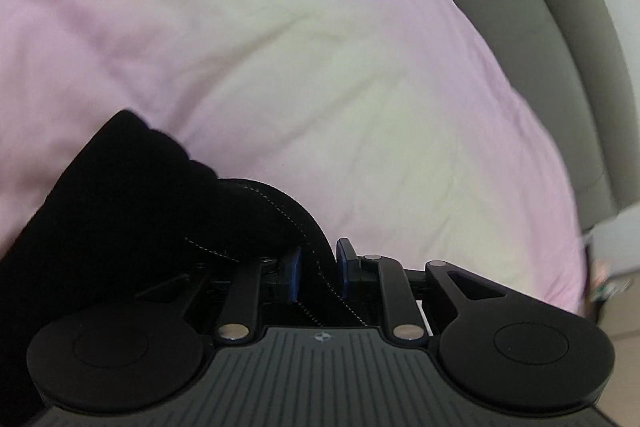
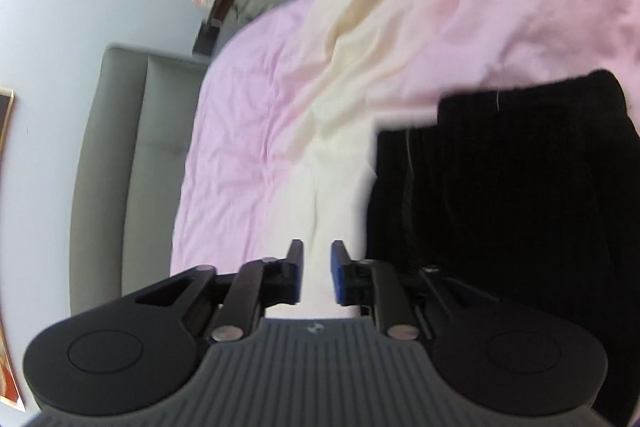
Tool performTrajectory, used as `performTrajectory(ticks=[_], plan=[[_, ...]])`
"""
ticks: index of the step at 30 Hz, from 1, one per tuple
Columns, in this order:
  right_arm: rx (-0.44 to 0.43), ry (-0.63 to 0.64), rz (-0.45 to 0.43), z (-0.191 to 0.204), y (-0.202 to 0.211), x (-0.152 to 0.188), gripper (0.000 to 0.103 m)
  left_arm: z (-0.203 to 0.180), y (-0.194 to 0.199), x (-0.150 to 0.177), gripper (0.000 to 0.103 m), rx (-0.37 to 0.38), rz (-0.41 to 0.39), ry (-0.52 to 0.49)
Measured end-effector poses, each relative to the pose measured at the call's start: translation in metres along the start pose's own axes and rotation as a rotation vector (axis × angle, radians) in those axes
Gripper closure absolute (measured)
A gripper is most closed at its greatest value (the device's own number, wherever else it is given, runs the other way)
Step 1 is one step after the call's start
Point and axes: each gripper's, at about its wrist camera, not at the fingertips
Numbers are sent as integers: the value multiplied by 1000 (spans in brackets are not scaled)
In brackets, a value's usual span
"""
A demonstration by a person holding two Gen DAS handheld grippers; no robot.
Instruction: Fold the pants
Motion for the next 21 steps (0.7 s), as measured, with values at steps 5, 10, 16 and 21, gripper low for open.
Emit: performTrajectory(ticks=[5,10,16,21], plan=[[18,122,-73,3,18,-18,74,58,0,-17,82,187,115,377],[36,280,-88,-10,61,-14,72,29,48,-13,43,358,79,254],[106,448,-22,-30,98,28,67,6,138,-10,11,186,-167,-85],[173,417,-3,-60,118,54,54,38,163,38,11,-97,-164,-297]])
Point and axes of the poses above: each gripper's, at about its wrist camera, not at the fingertips, and y roughly against the way its jaws point, z to its left, x to its underside, and after that the axes turned 1 degree about -z, right-handed
